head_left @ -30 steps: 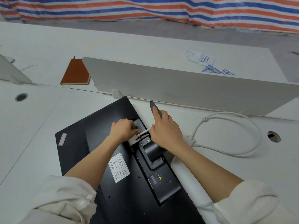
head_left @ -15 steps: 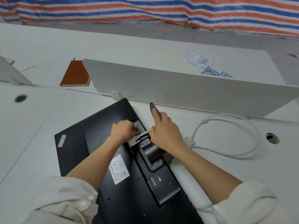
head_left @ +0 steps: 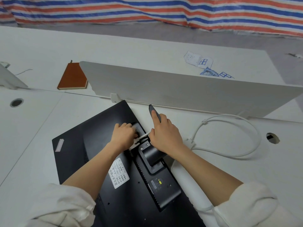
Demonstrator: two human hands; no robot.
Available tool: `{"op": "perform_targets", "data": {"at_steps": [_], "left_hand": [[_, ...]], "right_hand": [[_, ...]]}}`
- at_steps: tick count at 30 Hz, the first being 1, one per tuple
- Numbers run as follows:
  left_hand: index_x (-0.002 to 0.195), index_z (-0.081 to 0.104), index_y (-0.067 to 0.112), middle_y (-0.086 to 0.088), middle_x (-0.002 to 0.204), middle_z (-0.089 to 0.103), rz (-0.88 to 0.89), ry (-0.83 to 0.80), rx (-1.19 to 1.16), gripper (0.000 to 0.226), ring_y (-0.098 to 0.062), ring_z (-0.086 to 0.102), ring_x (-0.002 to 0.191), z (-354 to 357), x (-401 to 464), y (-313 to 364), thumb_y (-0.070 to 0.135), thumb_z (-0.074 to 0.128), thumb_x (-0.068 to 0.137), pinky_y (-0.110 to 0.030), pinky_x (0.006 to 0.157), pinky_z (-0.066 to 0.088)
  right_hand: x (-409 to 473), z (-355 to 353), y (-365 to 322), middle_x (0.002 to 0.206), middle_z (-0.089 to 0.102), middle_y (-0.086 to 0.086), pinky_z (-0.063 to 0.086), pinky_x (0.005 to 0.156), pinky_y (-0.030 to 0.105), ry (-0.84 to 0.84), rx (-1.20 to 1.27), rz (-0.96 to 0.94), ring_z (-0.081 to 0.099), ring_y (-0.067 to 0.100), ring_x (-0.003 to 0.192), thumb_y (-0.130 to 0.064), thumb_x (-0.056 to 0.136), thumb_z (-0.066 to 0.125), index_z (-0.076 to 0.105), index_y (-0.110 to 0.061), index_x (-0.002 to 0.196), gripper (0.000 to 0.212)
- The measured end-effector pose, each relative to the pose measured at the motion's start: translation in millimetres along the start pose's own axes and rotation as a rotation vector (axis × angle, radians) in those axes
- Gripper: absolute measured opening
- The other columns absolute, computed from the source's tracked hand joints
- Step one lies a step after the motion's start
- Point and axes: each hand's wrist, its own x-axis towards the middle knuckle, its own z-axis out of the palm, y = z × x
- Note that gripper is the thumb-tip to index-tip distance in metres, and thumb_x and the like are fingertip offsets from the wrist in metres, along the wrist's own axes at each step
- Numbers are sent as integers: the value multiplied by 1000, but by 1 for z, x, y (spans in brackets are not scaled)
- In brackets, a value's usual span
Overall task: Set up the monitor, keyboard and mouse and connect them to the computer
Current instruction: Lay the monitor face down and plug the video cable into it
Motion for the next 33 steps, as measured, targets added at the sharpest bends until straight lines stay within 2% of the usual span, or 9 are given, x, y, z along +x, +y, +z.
{"op": "perform_targets", "data": {"at_steps": [5, 9, 11, 15, 18, 22, 25, 29, 33], "left_hand": [[101, 67, 23, 0, 107, 58, -122, 38, -232, 25, -21, 50, 109, 4, -5, -7, 41, 52, 92, -35, 87, 32], [97, 69, 22, 1, 104, 58, -153, 50, -263, 23, -22, 49, 108, 0, -4, -6, 39, 55, 90, -34, 82, 29], [98, 68, 21, 1, 105, 57, -93, 56, -138, 22, -21, 47, 107, -3, -2, -2, 33, 51, 92, -33, 78, 25], [107, 61, 18, 0, 110, 56, 9, 75, 89, 23, -21, 46, 109, -2, -3, 2, 28, 44, 95, -32, 82, 27], [110, 59, 19, 0, 110, 55, 10, 71, 107, 22, -21, 46, 108, 3, -3, 2, 26, 45, 94, -32, 82, 29], [110, 59, 18, -1, 112, 55, -22, 23, 62, 23, -21, 46, 110, 3, -1, 1, 23, 45, 93, -33, 86, 30], [112, 58, 17, -3, 116, 54, -77, -7, -4, 24, -23, 46, 113, 1, -3, 4, 23, 42, 95, -35, 87, 30], [112, 60, 16, -7, 118, 53, -195, 98, -279, 29, -26, 46, 114, 3, -19, 11, 29, 39, 97, -38, 95, 30], [124, 54, 17, -8, 129, 47, -247, 222, -591, 33, -26, 42, 120, 3, -41, 28, 32, 45, 95, -44, 100, 29]], "right_hand": [[-3, -5, 4, 152, 15, 14, 40, 88, 37, -70, -6, -35, 36, 32, 126, -19, 93, 38, 3, -12, 149, 67], [-20, -2, 16, 156, -20, 10, 13, 117, 40, -124, -202, -134, -11, 24, 145, -15, 94, 35, -10, -6, 148, 71], [-29, 4, 22, 156, -15, 12, 6, 119, 42, -102, -261, -188, -11, 26, 145, -13, 91, 40, -3, -3, 149, 72], [-30, 7, 24, 150, 25, 23, 24, 111, 44, -28, -271, -230, 25, 36, 140, -14, 74, 63, 35, 1, 141, 74], [-31, 3, 24, 156, -2, 18, 2, 116, 35, -53, -224, -284, -2, 32, 145, -14, 90, 45, 11, -4, 149, 69], [-32, -4, 24, 157, -16, 8, 3, 117, 28, -102, -147, -256, -16, 19, 145, -18, 96, 34, -1, -11, 150, 65], [-34, -9, 21, 158, -12, 1, 11, 117, 28, -123, 8, -182, -11, 12, 145, -17, 97, 34, 1, -14, 151, 63], [-56, -16, 29, 159, -1, -5, 34, 104, 36, -60, 130, -4, 20, 18, 141, -20, 97, 38, 2, -22, 151, 65], [-95, -10, 55, 146, 34, -8, 41, 96, 32, -21, 276, 170, 46, 17, 124, -31, 96, 46, 17, -27, 149, 60]]}}
